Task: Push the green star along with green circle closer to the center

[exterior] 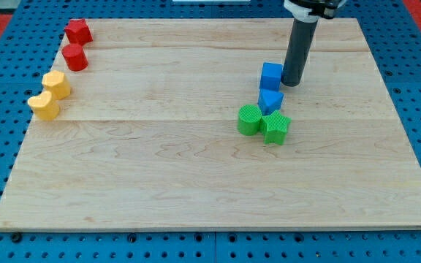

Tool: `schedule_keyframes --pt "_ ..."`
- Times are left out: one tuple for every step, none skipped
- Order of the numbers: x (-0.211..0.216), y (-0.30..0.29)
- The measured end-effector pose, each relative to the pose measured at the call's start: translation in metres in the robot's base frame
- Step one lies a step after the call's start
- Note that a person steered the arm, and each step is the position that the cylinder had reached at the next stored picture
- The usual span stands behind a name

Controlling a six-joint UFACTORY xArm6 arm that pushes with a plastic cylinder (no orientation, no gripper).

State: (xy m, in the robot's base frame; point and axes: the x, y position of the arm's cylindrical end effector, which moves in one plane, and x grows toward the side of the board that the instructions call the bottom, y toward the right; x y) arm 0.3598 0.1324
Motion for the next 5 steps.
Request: schedule_keyframes --pt "-0.001 0.000" --pt "0.004 0.003" --pt "0.057 0.011" --pt "0.078 0.012" --pt "0.089 0.011"
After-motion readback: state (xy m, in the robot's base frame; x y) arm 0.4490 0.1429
